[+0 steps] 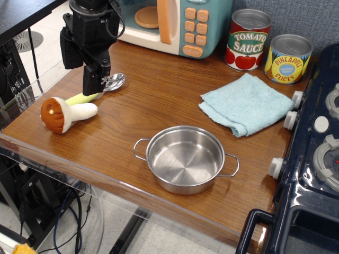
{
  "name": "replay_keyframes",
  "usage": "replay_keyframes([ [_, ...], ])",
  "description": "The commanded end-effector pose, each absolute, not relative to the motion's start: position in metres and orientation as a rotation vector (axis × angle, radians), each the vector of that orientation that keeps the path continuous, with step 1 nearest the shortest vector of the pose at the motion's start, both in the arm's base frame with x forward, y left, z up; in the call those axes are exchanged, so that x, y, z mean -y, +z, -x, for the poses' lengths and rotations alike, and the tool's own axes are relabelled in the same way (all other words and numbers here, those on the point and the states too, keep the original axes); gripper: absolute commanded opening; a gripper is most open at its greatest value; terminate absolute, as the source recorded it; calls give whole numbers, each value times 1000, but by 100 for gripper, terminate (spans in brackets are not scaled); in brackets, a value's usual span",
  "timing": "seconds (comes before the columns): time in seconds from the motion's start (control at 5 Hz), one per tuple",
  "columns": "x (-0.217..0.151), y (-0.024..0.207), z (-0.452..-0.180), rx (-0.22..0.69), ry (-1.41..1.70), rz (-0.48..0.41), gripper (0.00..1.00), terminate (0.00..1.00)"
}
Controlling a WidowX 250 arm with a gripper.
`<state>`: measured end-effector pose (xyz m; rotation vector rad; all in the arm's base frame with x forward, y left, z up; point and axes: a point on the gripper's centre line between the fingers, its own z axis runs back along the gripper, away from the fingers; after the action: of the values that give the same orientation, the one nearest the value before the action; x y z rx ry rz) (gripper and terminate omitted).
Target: Pick up the mushroom and place it in the metal pot.
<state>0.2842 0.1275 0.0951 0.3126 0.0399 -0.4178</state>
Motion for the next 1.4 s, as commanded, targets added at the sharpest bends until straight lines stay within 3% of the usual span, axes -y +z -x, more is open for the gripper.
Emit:
replay_keyframes([
  [0.0, -128, 95, -284, -40, -418, -313, 100, 0],
  [0.2, -144, 102, -279, -61, -403, -292, 100, 0],
  [0.6, -179, 100, -260, -114, -340, -357, 100, 0],
  [1.0, -193, 80, -242, -174, -400, -383, 100, 0],
  [1.2, -191, 65, -240, -163, -473, -244, 100, 0],
])
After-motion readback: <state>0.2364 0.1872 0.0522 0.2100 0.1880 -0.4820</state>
